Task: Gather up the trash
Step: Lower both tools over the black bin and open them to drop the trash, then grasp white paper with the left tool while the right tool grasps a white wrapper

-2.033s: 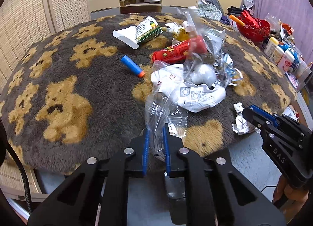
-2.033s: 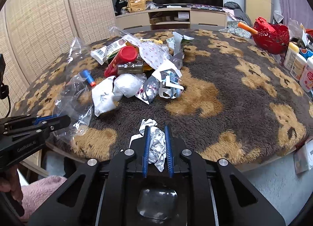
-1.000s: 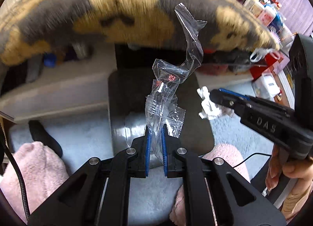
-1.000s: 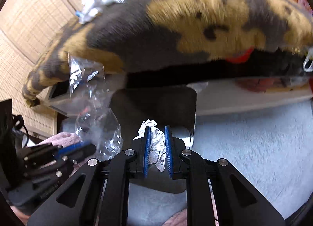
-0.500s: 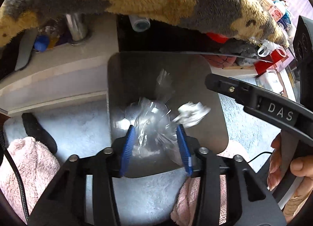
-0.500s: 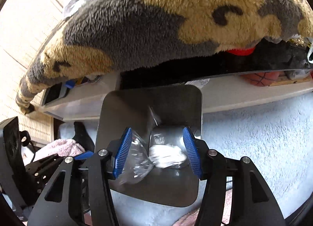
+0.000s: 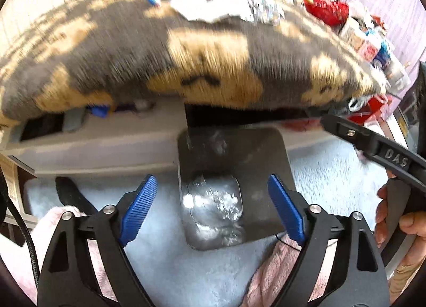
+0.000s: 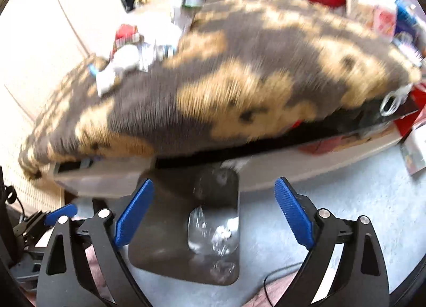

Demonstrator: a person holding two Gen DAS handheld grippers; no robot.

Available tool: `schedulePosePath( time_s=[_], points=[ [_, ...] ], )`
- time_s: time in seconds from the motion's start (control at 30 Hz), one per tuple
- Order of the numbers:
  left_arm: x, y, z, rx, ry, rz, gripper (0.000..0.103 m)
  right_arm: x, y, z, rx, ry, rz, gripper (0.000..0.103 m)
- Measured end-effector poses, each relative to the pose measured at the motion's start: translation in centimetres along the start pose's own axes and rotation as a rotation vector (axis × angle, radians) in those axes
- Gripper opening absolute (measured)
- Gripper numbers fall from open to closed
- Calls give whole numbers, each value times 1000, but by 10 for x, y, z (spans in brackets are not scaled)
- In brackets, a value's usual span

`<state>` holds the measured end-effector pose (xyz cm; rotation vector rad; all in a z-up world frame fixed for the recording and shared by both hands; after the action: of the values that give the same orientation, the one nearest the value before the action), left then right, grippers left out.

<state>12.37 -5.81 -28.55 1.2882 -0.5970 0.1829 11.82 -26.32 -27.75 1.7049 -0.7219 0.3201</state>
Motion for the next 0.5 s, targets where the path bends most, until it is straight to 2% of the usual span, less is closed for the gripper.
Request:
schedulePosePath(
  time_s=[0.07, 0.2, 0.5],
  points=[
    [12, 13, -2, 11, -1, 36, 82, 17, 17, 3, 3, -11, 62, 95],
    [35, 30, 0, 26, -12, 97, 82, 50, 29, 1, 22, -18, 130, 95],
    [99, 35, 3, 27, -34, 171, 82, 101, 9, -22, 49, 46, 149, 95]
  ],
)
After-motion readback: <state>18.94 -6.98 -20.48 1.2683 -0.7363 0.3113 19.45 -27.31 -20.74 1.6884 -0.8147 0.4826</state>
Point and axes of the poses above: each gripper's, at about its wrist camera, not at the fingertips, and y roughly against the way its jaws point, z to its right, x to its top, the point moved 6 cm from there along -y, roughly the way its jaws point, and after that the axes turned 1 degree about -y, right-handed, at the moved point
